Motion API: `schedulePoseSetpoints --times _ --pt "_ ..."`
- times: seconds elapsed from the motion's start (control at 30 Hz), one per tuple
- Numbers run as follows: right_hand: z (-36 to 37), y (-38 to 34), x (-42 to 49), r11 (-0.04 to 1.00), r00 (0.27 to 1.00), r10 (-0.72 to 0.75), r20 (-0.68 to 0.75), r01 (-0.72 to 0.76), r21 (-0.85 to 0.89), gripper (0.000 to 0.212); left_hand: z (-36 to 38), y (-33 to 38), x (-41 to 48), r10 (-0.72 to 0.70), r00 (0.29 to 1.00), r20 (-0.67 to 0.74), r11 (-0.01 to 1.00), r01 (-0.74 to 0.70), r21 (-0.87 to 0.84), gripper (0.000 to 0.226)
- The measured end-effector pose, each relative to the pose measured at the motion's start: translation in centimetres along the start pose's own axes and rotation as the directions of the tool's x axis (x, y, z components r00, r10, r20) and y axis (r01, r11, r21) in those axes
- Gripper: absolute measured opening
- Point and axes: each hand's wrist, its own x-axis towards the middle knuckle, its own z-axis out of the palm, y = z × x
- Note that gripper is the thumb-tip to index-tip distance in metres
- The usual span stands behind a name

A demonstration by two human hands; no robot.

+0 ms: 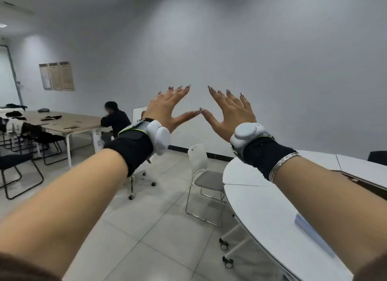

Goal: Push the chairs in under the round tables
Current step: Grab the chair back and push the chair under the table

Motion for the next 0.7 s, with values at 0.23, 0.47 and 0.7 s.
schedulePoseSetpoints --times 0.23,0.47,0.7 --pt "11.2 -1.3 5.7 1.000 0.999 0.009 0.053 -0.008 -0.017 0.065 5.6 -10.0 3.9 -0.028 0.999 0.042 0.999 0.027 0.025 0.075" --pt "22.2 0.3 14.3 1.000 0.998 0.009 0.055 -0.008 -0.016 0.062 12.6 -18.9 12.2 -0.009 0.997 0.082 0.999 0.005 0.054 0.074" --pt "30.5 2.3 21.9 1.000 0.999 0.030 0.039 -0.030 -0.007 0.060 17.4 -25.1 20.1 0.030 0.997 0.066 0.999 -0.032 0.027 0.072"
